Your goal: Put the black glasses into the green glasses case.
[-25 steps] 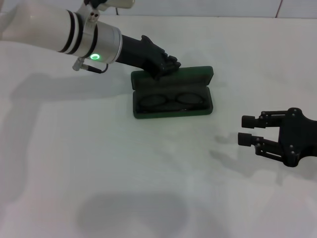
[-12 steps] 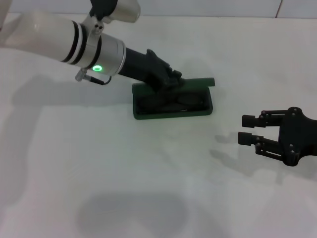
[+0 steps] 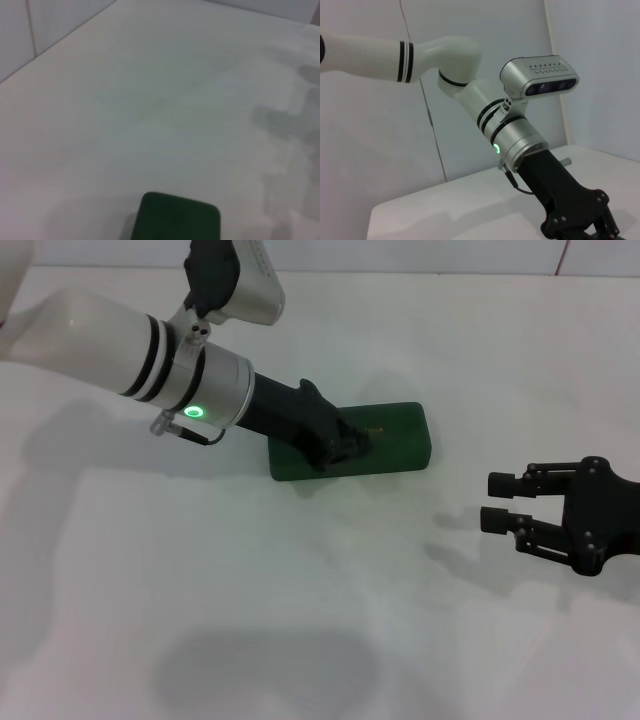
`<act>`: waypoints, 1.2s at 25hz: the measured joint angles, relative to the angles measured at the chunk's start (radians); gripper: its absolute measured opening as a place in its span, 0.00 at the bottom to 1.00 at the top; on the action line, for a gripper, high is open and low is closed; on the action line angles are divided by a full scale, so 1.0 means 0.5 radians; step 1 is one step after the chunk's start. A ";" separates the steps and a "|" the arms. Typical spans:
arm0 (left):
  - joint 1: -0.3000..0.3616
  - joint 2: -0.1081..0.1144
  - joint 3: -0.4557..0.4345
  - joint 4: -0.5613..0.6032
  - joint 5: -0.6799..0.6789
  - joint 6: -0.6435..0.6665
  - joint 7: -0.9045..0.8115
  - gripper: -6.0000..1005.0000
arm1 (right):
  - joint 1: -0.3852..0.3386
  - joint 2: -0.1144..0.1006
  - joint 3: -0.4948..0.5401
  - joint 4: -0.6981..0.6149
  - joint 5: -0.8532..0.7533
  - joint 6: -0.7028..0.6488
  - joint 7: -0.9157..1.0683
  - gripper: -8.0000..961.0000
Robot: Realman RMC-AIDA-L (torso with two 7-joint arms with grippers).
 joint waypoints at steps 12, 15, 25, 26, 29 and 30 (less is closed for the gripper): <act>0.432 -0.020 -0.015 0.590 -0.630 0.727 0.119 0.18 | 0.001 -0.013 0.046 -0.028 -0.016 -0.115 -0.011 0.53; 0.613 0.040 -0.017 0.582 -0.910 1.036 0.294 0.23 | 0.003 -0.006 0.050 -0.062 -0.003 -0.178 -0.027 0.54; 1.002 0.147 -0.105 0.521 -1.105 1.446 0.581 0.53 | 0.060 0.006 0.024 -0.174 0.168 -0.413 0.011 0.75; 1.004 0.156 -0.102 0.488 -1.098 1.468 0.615 0.55 | 0.069 0.006 0.021 -0.177 0.181 -0.425 0.016 0.75; 1.005 0.169 -0.102 0.374 -1.081 1.488 0.737 0.60 | 0.109 0.006 -0.016 -0.173 0.221 -0.435 0.022 0.75; 1.006 0.170 -0.104 0.345 -1.077 1.490 0.771 0.61 | 0.123 0.006 -0.031 -0.167 0.225 -0.434 0.023 0.75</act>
